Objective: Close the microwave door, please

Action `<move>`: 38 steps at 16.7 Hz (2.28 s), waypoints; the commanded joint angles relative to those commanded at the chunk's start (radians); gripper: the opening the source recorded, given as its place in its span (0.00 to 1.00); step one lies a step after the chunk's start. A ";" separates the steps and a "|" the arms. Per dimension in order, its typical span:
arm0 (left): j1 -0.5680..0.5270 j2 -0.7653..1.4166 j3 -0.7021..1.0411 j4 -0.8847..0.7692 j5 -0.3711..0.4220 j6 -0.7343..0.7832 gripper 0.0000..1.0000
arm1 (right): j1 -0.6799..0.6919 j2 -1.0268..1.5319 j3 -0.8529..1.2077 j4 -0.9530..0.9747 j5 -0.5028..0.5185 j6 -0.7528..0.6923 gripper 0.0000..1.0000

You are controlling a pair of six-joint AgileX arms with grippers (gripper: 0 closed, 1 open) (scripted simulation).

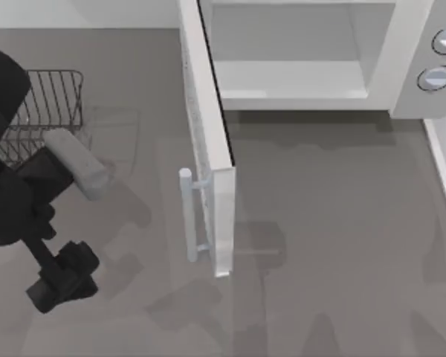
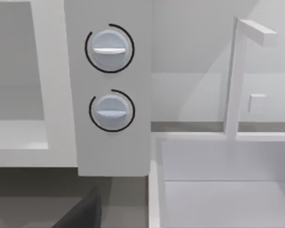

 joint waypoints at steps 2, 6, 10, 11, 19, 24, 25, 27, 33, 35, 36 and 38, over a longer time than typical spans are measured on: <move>-0.025 0.130 0.167 -0.115 0.030 0.071 1.00 | 0.000 0.000 0.000 0.000 0.000 0.000 1.00; -0.062 0.329 0.510 -0.280 0.084 0.202 1.00 | 0.000 0.000 0.000 0.000 0.000 0.000 1.00; -0.082 0.442 0.818 -0.357 0.130 0.309 1.00 | 0.000 0.000 0.000 0.000 0.000 0.000 1.00; -0.085 0.460 0.879 -0.366 0.139 0.331 1.00 | 0.000 0.000 0.000 0.000 0.000 0.000 1.00; -0.090 0.496 1.036 -0.376 0.164 0.386 1.00 | 0.000 0.000 0.000 0.000 0.000 0.000 1.00; -0.101 0.491 0.995 -0.335 0.161 0.375 1.00 | 0.000 0.000 0.000 0.000 0.000 0.000 1.00; -0.110 0.490 0.965 -0.303 0.159 0.366 1.00 | 0.000 0.000 0.000 0.000 0.000 0.000 1.00; -0.132 0.487 0.893 -0.223 0.152 0.342 1.00 | 0.000 0.000 0.000 0.000 0.000 0.000 1.00; -0.184 0.485 0.731 -0.041 0.135 0.289 1.00 | 0.000 0.000 0.000 0.000 0.000 0.000 1.00; -0.184 0.485 0.731 -0.041 0.135 0.289 1.00 | 0.000 0.000 0.000 0.000 0.000 0.000 1.00; -0.184 0.485 0.731 -0.041 0.135 0.289 1.00 | 0.000 0.000 0.000 0.000 0.000 0.000 1.00; -0.184 0.485 0.731 -0.041 0.135 0.289 0.85 | 0.000 0.000 0.000 0.000 0.000 0.000 1.00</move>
